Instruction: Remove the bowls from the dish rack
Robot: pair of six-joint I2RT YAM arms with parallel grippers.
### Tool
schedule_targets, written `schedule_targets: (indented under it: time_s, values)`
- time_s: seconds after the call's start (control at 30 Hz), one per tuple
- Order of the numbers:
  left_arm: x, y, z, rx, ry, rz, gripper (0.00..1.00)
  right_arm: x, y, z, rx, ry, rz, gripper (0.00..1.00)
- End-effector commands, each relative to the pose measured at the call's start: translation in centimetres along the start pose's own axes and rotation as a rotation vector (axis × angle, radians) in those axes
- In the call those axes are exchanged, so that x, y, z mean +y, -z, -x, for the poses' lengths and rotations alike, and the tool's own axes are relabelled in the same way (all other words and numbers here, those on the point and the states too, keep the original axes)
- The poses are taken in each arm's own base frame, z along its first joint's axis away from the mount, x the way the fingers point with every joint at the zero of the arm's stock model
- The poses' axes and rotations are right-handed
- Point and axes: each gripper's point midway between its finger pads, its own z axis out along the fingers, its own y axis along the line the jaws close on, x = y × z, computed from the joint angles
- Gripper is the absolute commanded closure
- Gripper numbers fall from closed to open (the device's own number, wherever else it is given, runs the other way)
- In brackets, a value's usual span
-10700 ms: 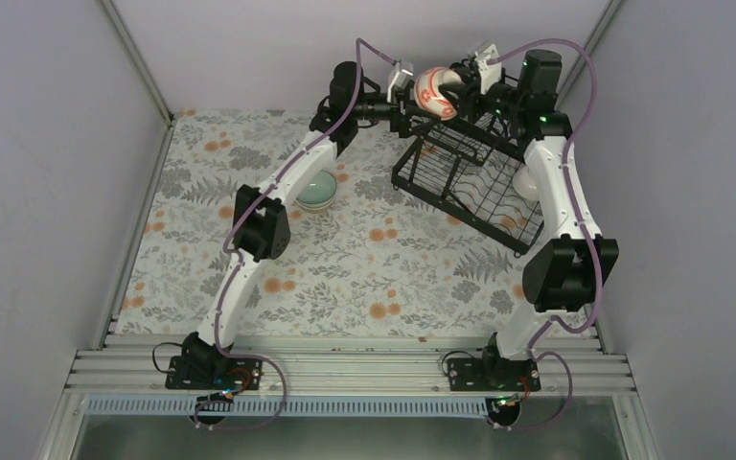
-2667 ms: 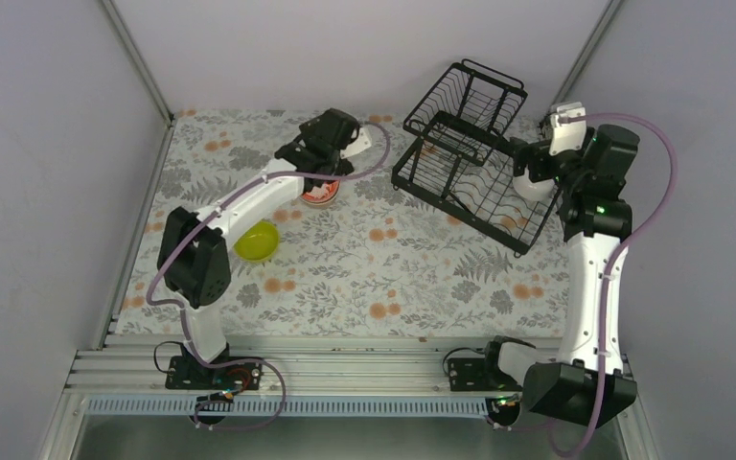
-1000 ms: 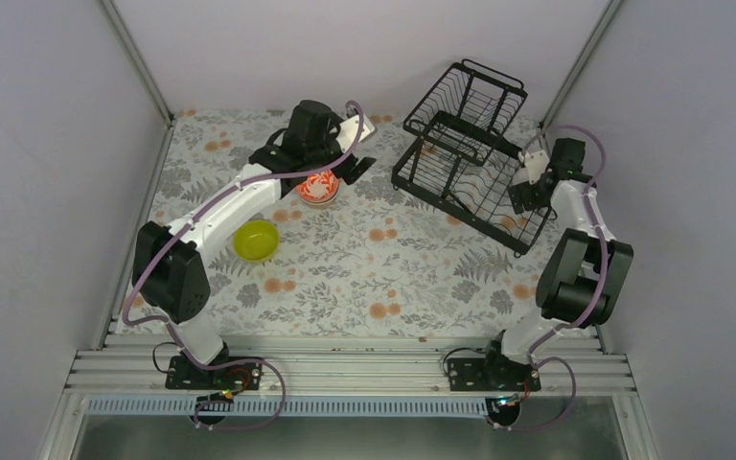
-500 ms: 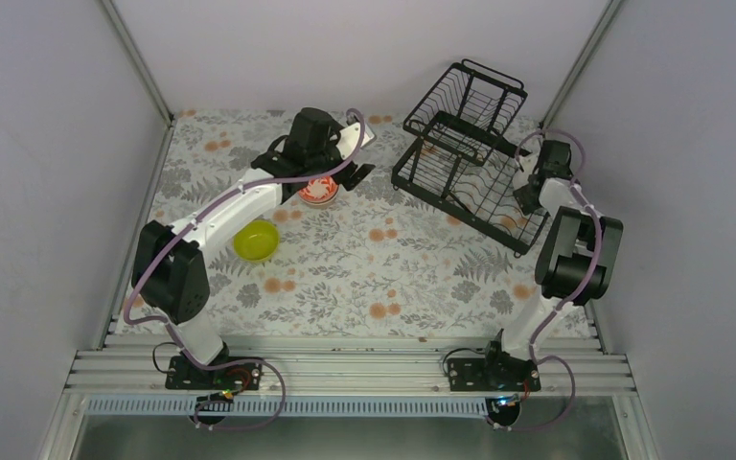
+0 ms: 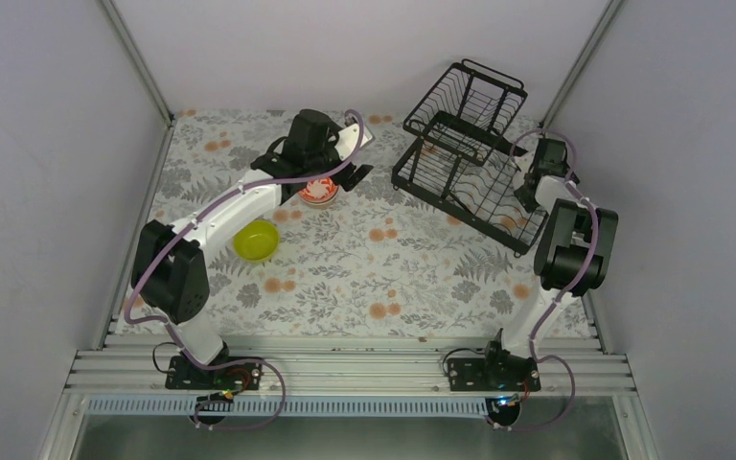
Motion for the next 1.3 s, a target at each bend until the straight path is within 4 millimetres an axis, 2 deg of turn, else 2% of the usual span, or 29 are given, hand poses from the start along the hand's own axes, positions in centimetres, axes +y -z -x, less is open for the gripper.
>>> schedule_targets:
  time_s: [0.0, 0.17, 0.8, 0.9, 1.17, 1.27]
  values:
    - [0.6, 0.9, 1.4, -0.055, 0.003, 0.013, 0.00, -0.9, -0.3, 0.8, -0.016, 0.053, -0.064, 0.00]
    - [0.6, 0.6, 1.2, -0.048, 0.014, 0.009, 0.00, -0.7, -0.2, 0.9, -0.032, 0.072, -0.062, 0.00]
    - [0.0, -0.5, 1.2, -0.057, 0.066, -0.032, 0.00, 2.2, -1.7, -0.1, -0.050, 0.168, -0.043, 0.00]
    - [0.1, 0.0, 2.3, -0.082, 0.051, -0.023, 0.00, 2.3, -1.6, -0.1, -0.064, 0.171, -0.061, 0.00]
    - [0.5, 3.4, 9.1, -0.181, -0.016, -0.012, 0.00, 2.1, -1.5, 0.5, -0.125, 0.198, -0.119, 0.00]
    - [-0.3, 4.2, 11.1, -0.215, -0.023, -0.043, 0.00, 2.1, -1.8, 0.7, -0.132, 0.206, -0.126, 0.00]
